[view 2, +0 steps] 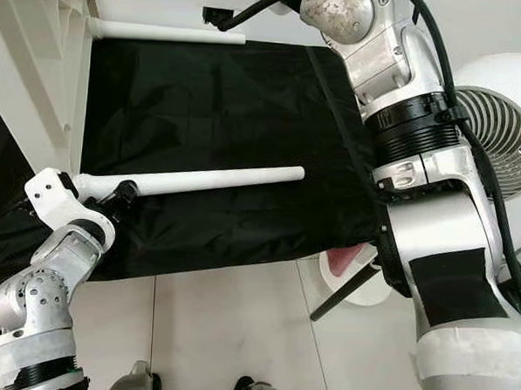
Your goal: Building children table
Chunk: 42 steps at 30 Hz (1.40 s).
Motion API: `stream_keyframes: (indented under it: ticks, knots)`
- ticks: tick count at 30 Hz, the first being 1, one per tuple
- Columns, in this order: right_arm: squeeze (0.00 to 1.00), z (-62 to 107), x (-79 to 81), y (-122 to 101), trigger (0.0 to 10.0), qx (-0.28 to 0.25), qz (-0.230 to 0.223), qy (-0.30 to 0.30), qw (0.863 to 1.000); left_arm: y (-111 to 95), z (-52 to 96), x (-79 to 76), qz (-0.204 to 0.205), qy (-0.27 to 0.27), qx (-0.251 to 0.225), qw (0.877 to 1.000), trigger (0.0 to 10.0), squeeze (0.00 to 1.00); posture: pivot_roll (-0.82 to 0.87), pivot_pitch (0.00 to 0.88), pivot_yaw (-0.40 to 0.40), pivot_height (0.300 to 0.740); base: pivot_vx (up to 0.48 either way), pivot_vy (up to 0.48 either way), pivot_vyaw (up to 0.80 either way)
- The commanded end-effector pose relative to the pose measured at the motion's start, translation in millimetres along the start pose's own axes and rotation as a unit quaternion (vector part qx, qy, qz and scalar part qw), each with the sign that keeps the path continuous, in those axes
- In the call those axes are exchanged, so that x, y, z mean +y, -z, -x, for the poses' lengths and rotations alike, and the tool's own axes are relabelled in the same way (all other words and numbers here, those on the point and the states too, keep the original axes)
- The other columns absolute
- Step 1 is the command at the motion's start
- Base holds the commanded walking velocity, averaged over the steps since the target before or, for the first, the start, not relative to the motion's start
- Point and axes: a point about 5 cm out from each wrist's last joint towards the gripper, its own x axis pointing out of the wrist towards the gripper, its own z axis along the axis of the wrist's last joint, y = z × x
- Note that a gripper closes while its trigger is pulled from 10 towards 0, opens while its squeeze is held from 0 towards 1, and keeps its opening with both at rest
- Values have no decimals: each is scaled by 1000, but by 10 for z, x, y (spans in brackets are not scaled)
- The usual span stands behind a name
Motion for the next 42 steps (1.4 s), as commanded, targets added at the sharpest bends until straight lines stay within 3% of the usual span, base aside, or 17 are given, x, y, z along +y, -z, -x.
stream_keyframes:
  ticks: [1,10,13,17,19,21,27,29,33,34,37,38,42]
  knots:
    - [0,141,-557,-13,0,-4,-10,141,990,182,-30,-23,51,-14,29,998,10000,0,120,115,-40,740,0,0,0]
    - [0,213,-651,73,0,18,-9,154,988,79,-145,-164,84,8,17,996,10000,0,112,118,-39,740,0,0,0]
    - [0,218,-656,89,0,22,-11,156,988,34,-221,-334,88,38,14,995,10000,0,104,115,-35,740,0,0,0]
    - [0,223,-663,94,0,23,-12,159,987,7,-253,-392,102,45,9,994,10000,0,102,115,-34,740,0,0,0]
    - [0,234,-675,98,0,24,-11,163,986,-100,-327,-565,122,68,-10,990,10000,0,102,116,-36,740,0,0,0]
    - [0,234,-675,98,0,24,-11,163,986,-100,-327,-565,122,68,-10,990,10000,0,102,116,-36,740,0,0,0]
    - [0,241,-692,100,0,25,-9,165,986,-192,-377,-777,146,98,-22,984,10000,0,102,116,-39,740,0,0,0]
    - [0,241,-705,102,0,24,-12,169,985,-302,-383,-948,160,131,-38,978,10000,0,103,116,-44,740,0,0,0]
    - [0,242,-714,105,0,24,-16,172,985,-366,-374,-1050,176,152,-48,971,10000,0,104,117,-46,740,0,0,0]
    - [0,242,-715,106,0,24,-16,172,985,-374,-367,-1080,182,160,-50,969,2431,0,104,117,-46,740,0,0,0]
    - [0,239,-715,106,0,25,-15,171,985,-374,-364,-1097,179,162,-51,969,2431,0,104,117,-46,740,0,0,0]
    - [0,238,-717,107,0,25,-16,171,985,-379,-357,-1112,188,166,-54,967,0,0,104,118,-46,740,0,0,0]
    - [0,233,-717,112,0,26,-17,169,985,-388,-347,-1163,215,179,-57,959,0,0,104,119,-54,740,0,0,0]
